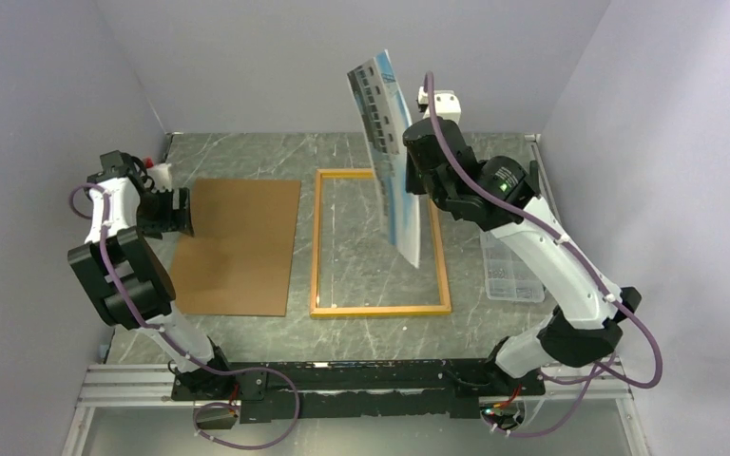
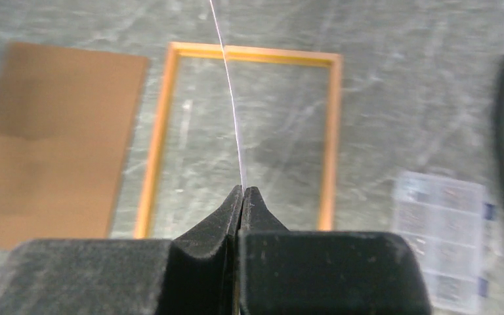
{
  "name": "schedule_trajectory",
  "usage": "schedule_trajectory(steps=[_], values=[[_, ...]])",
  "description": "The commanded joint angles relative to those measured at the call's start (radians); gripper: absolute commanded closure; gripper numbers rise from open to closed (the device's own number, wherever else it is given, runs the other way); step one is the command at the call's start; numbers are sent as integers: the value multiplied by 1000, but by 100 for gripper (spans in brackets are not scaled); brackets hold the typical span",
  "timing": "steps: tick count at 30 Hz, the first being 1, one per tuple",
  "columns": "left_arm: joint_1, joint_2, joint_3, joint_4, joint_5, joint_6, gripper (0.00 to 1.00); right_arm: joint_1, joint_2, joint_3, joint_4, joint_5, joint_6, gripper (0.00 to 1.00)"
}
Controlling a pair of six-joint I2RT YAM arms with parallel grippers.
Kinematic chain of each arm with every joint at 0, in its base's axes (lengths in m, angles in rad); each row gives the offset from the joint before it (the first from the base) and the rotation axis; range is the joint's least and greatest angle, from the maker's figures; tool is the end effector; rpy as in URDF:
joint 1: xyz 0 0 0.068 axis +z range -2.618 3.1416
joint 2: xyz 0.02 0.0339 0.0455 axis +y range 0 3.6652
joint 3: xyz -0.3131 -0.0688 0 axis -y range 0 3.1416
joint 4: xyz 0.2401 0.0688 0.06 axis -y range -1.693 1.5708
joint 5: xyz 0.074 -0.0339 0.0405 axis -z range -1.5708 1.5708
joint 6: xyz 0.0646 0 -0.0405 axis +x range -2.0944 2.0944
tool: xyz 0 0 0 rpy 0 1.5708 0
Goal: Put the photo into the frame
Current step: Pick up the photo at the center of the board, then turn over the photo from the photo frame.
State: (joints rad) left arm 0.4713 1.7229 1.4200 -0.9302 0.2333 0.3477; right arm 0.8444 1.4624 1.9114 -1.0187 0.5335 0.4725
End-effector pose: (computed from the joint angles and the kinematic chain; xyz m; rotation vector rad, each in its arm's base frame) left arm 0.3274 0.1501 0.2795 -0.1145 2.7368 -0.1085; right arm 0.2142 0.1916 0.5131 -0.0775 2.0611 0.2419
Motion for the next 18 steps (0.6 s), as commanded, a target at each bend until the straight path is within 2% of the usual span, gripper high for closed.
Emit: schedule_trajectory(steps=[1,4,7,13,18], values=[[-32,-24,-28,14,19,-20,16,47,99,117,-332,263,-37,100],[-39,-25,-31,16,21,-30,17,123,244,235,-470,356,-18,100],[-41,-32,-37,19,19,-29,17,184,350,235,-482,373,-62,100],[-42,-39,-65,37,0,-19,18,234,532,279,-479,280,-47,100],[-41,-37,-56,36,5,-25,18,244,657,299,-441,179,34,100]])
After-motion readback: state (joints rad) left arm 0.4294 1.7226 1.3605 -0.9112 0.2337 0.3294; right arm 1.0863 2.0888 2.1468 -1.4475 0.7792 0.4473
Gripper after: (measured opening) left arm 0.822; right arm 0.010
